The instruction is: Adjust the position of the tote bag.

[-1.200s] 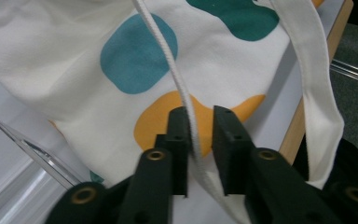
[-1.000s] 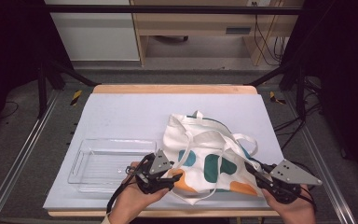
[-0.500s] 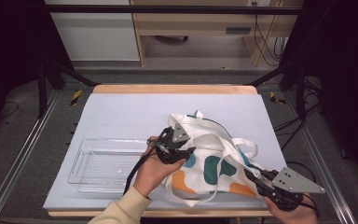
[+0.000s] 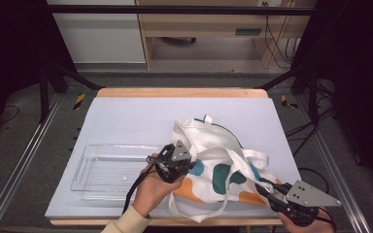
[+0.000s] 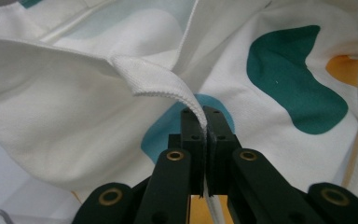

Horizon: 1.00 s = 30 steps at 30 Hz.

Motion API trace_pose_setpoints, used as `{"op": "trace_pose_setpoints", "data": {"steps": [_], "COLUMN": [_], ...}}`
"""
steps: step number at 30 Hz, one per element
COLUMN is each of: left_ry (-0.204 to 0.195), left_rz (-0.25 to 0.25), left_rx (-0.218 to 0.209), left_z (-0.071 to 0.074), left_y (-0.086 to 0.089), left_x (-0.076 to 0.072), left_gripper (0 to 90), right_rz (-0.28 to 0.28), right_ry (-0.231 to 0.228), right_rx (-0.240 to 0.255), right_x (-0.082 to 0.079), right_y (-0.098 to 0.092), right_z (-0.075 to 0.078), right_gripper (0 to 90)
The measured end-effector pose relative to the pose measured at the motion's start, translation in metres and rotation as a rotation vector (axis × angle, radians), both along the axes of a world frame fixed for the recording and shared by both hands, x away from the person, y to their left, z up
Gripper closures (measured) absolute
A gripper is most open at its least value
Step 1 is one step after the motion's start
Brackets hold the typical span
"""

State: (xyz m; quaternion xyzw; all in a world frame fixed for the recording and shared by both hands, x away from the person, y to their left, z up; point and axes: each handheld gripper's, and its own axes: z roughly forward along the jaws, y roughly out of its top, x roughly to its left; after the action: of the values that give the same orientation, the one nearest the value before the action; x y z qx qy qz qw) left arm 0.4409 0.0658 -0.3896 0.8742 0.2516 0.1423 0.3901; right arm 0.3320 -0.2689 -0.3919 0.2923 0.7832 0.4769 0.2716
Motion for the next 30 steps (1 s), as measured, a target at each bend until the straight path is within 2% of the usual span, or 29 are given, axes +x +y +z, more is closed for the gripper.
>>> {"op": "trace_pose_setpoints", "data": {"steps": [4,9,13,14,18,23,30], "left_ry": [0.006,0.002,0.0,0.002,0.001,0.004,0.003], "left_rz": [-0.004,-0.005,-0.005,-0.006,-0.006,-0.007,-0.011], "left_rx": [-0.018,-0.03,-0.037,-0.037,-0.035,-0.041,-0.038], "left_z": [-0.005,-0.005,-0.003,-0.003,-0.003,-0.003,-0.003], "left_y": [0.004,0.006,0.008,0.008,0.008,0.009,0.009], "left_x": [-0.007,-0.009,-0.011,-0.011,-0.012,-0.011,-0.013], "left_gripper": [87.9,87.9,87.9,87.9,87.9,87.9,87.9], "right_rz": [-0.015,-0.04,-0.042,-0.042,-0.045,-0.036,-0.037], "right_ry": [0.011,0.027,0.052,0.052,0.065,0.1,0.111], "right_rx": [0.005,0.012,-0.017,-0.017,-0.027,-0.024,-0.031], "right_x": [0.001,0.005,0.007,0.007,0.009,0.012,0.014], "right_y": [-0.002,-0.004,-0.002,-0.002,0.0,0.001,0.002], "right_z": [0.001,0.005,0.008,0.008,0.013,0.022,0.04], "right_gripper": [68.3,53.8,35.7,35.7,25.2,20.1,17.9]}}
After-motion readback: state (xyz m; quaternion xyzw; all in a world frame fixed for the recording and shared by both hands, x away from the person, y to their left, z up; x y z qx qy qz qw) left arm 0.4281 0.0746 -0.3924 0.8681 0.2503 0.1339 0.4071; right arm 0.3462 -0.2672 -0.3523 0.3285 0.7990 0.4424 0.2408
